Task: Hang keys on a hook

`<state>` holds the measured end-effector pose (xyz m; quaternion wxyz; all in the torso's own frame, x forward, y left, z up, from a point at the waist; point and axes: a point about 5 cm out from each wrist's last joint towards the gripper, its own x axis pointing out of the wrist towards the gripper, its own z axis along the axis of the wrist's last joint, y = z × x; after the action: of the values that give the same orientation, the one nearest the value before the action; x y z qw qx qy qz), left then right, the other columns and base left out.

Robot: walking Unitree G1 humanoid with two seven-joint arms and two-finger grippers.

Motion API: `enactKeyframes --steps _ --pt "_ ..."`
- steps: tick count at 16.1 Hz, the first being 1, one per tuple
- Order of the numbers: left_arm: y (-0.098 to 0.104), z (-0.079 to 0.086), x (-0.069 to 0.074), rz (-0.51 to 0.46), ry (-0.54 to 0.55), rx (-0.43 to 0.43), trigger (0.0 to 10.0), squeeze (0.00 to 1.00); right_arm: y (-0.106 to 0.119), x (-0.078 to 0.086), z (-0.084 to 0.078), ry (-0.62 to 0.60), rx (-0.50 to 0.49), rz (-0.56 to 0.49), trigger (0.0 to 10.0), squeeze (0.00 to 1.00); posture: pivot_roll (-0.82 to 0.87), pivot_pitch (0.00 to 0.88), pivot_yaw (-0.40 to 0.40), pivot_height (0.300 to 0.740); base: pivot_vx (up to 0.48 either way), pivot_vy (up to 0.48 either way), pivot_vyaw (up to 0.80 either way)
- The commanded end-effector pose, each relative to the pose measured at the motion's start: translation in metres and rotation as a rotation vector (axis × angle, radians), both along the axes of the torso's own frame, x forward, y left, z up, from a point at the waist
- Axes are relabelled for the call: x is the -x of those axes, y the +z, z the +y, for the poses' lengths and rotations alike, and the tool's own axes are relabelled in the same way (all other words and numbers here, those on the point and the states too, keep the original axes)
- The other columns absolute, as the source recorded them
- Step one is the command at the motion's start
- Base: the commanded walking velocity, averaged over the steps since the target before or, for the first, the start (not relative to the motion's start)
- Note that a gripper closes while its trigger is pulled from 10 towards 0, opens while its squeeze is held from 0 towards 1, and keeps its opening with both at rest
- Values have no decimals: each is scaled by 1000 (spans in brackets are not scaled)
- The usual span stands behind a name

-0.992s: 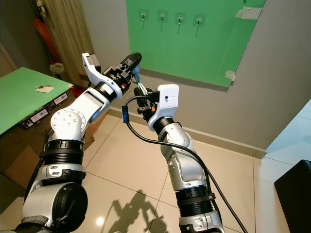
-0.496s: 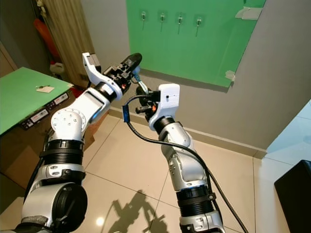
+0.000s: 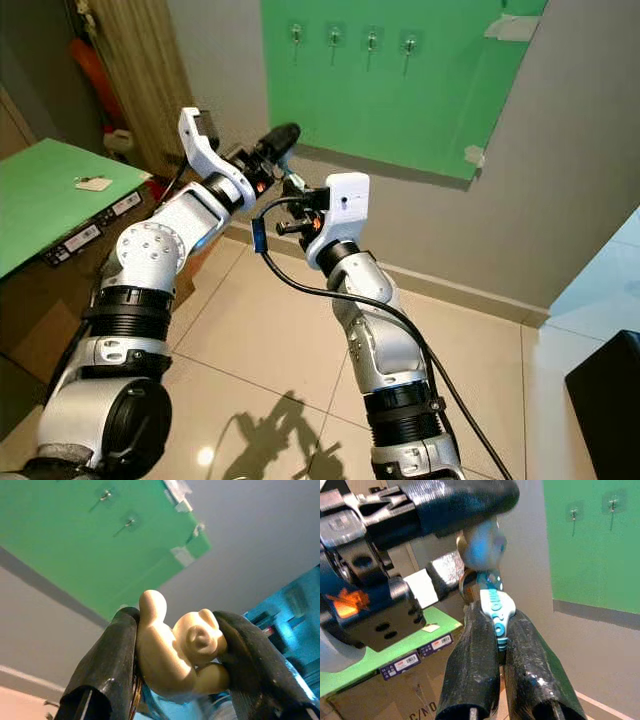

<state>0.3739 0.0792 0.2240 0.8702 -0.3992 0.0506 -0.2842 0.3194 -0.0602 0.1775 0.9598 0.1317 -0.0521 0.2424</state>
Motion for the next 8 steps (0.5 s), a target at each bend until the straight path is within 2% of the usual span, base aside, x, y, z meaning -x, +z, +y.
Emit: enactKeyframes --steps 1,4,5,8 --pt "-3 17 -4 -14 96 -74 10000 996 4 1 -4 -9 -9 -22 0 0 -129 0 92 740 0 0 0" --pt "-6 17 -4 -26 112 -125 10000 1000 2 1 -5 -8 0 -17 0 0 -125 0 88 740 0 0 0" --pt "-10 18 -4 -23 125 -167 10000 1000 1 1 -6 -2 28 -24 0 0 -124 0 87 740 0 0 0" --pt "-22 24 -7 -10 181 -329 10000 1000 -2 1 -7 56 205 -89 0 0 -123 0 86 740 0 0 0"
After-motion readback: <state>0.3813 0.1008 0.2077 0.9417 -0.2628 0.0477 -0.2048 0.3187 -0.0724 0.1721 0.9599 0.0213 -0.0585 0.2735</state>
